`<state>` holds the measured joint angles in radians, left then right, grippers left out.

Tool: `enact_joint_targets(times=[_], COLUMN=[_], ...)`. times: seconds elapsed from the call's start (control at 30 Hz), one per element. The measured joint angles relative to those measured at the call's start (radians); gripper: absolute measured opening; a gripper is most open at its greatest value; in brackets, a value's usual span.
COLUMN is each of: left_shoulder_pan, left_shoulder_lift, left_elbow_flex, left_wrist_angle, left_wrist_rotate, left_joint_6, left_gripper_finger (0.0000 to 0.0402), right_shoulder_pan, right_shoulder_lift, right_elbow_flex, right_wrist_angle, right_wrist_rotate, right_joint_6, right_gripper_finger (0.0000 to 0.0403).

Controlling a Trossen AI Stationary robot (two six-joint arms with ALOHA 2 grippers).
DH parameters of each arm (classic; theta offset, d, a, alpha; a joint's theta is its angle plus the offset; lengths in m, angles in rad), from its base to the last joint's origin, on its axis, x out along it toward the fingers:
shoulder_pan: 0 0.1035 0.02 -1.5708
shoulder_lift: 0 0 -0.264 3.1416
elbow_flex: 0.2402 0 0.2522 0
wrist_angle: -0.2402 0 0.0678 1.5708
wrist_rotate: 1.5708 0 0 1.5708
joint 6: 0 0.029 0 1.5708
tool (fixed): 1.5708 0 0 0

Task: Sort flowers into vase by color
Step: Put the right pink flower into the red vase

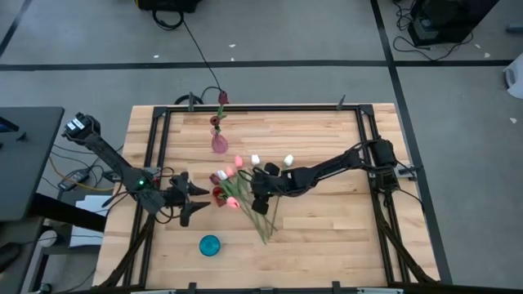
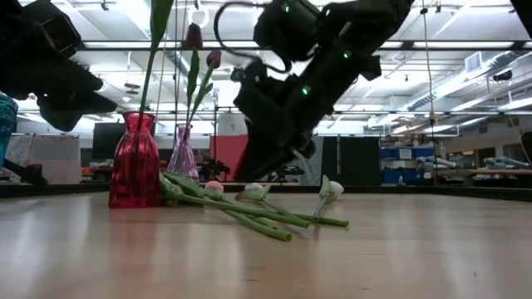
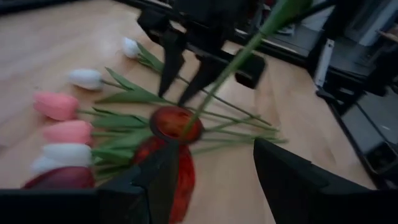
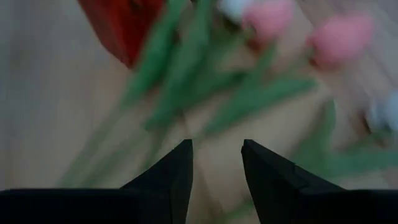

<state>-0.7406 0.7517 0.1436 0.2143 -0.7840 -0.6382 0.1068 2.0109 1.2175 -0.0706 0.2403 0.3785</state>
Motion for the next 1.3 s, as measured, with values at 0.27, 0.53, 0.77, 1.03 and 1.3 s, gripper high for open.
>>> enact_joint_targets(times=[0.27, 0.53, 0.77, 1.03, 1.3], left_shoulder_pan=[0.0, 0.0, 0.0, 0.0, 0.0], left_shoulder_lift=[0.0, 0.001, 0.019, 0.027, 0.027], left_elbow_flex=[0.0, 0.0, 0.0, 0.0, 0.0], left_wrist_angle=[0.003, 0.028, 0.017, 0.025, 0.027], left_wrist_rotate=[0.04, 0.036, 0.037, 0.04, 0.063], left_joint_6=[-0.002, -0.004, -0.029, -0.03, -0.031], left_gripper_finger=[0.0214, 0.0214, 0.0214, 0.0214, 0.0214], right_shoulder_pan=[0.009, 0.023, 0.036, 0.028, 0.031], right_shoulder_lift=[0.001, 0.092, 0.103, 0.129, 0.134], right_elbow_flex=[-0.001, 0.03, 0.094, 0.098, 0.102], right_wrist_angle=[0.087, 0.095, -0.01, -0.036, -0.104], right_wrist_rotate=[-0.085, -0.056, 0.081, 0.085, 0.138], right_joint_6=[-0.012, 0.039, 0.038, 0.04, -0.057], right_gripper_finger=[0.0151, 0.0151, 0.0151, 0.0151, 0.0145])
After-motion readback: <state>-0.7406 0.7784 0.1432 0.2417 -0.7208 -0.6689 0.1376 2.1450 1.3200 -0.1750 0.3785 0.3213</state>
